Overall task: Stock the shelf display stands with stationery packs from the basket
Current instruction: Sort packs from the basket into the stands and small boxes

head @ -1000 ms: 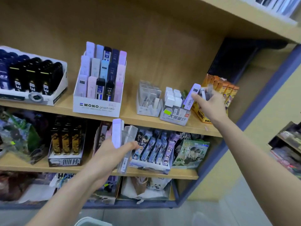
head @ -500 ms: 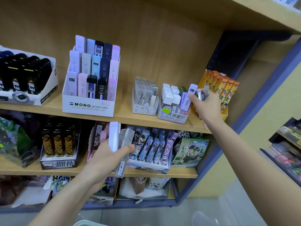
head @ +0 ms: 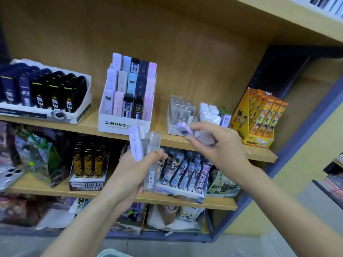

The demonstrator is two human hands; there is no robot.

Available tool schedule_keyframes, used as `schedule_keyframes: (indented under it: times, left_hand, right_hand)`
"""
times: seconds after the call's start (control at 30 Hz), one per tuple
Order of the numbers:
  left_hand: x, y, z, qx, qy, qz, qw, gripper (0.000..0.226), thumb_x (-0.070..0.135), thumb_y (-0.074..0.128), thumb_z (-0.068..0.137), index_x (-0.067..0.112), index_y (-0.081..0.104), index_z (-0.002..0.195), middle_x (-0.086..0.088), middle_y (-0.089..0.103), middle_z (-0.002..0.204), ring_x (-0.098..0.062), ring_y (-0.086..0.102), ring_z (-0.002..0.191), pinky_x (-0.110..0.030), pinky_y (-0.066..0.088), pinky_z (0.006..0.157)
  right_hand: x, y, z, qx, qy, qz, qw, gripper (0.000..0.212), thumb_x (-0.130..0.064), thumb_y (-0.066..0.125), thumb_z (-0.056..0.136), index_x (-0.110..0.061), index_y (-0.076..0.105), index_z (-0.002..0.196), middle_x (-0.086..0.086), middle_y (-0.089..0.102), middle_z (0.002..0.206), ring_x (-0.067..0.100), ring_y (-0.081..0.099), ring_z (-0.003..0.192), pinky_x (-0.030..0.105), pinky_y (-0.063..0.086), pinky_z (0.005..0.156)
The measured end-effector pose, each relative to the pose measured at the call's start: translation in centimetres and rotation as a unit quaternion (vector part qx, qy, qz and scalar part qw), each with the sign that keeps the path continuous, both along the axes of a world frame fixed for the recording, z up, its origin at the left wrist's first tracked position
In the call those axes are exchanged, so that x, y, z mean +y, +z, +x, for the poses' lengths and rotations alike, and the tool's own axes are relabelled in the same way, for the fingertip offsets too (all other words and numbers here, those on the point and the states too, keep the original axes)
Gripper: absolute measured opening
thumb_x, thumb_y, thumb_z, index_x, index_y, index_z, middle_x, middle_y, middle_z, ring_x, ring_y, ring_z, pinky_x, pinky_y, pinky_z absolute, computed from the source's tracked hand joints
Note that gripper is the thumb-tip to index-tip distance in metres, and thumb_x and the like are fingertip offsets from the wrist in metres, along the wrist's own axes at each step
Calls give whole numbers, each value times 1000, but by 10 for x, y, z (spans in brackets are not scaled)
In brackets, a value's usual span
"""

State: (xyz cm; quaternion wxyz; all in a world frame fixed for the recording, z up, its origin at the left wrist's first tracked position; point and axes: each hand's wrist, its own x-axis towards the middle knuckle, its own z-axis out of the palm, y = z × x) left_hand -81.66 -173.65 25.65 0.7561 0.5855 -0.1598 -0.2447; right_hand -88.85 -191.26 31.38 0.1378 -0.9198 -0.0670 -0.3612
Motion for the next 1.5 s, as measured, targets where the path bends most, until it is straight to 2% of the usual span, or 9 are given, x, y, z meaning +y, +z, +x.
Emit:
schedule_keyframes:
  times: [0.1,0.2,0.4,0.63,0.9,1.0,1.2,1.33,1.5]
  left_hand:
    - [15,6,4,11,8,-36,999,26,37,79,64,25,73,86,-2,73,87,-9,55,55,-32,42,64]
    - [31,7,6,32,30,-46,998,19,35,78,71,25,72,85,-3,67,70,-9,55,47,-27,44,52]
    - [59,7,7,60,28,-16,998,15,9,68,83,11,67,98,3,63,59,-6,55,45,-19,45,45]
    - [80,6,5,133,-67,-23,989,44,21,75,58,3,64,96,-4,61,69,-9,50,49,-17,42,40]
    - [96,4,14,78,73,-8,994,14,18,69,82,13,65,95,4,67,65,-8,57,54,-26,49,62]
    - [100,0,20,62,91,-7,994,13,19,68,84,15,65,96,5,66,65,-7,56,53,-23,46,53]
    - [108,-12,38,58,117,-11,991,13,21,68,84,11,65,93,4,62,60,-7,53,49,-18,41,42]
    - [112,-23,48,78,136,-23,987,17,19,68,84,9,63,98,5,62,58,-7,54,50,-17,41,42]
    - [116,-27,59,86,150,-29,985,15,21,68,85,11,64,96,6,63,59,-8,55,54,-17,42,44]
  right_hand:
    - [14,-19,8,-60,30,-190,979,33,0,76,71,-19,73,98,-7,72,86,0,61,71,18,47,49]
    - [33,-21,13,-91,59,-265,958,43,11,46,77,-16,74,96,-4,73,90,13,66,74,16,36,50]
    - [63,-24,22,-68,101,-290,949,42,3,33,91,-17,70,97,-4,72,94,17,67,73,20,38,47]
    - [67,-27,25,-85,130,-294,943,36,7,52,76,-21,57,99,-3,70,93,15,62,72,21,40,42]
    - [75,10,44,-24,82,97,992,13,-39,55,92,-26,53,91,6,61,68,14,53,48,31,40,42]
    - [77,31,62,-6,59,155,986,9,-35,59,92,-26,56,90,4,68,75,19,54,46,33,43,45]
    - [83,65,104,38,-37,-116,992,29,-55,56,86,-30,67,94,-6,54,55,16,47,54,29,34,56]
    - [100,84,134,90,-59,-384,917,31,-59,46,90,-30,58,91,-4,55,62,21,46,60,27,25,52]
    - [110,98,159,142,-35,-491,859,20,-42,46,94,-32,59,104,-6,49,66,24,48,66,28,24,52]
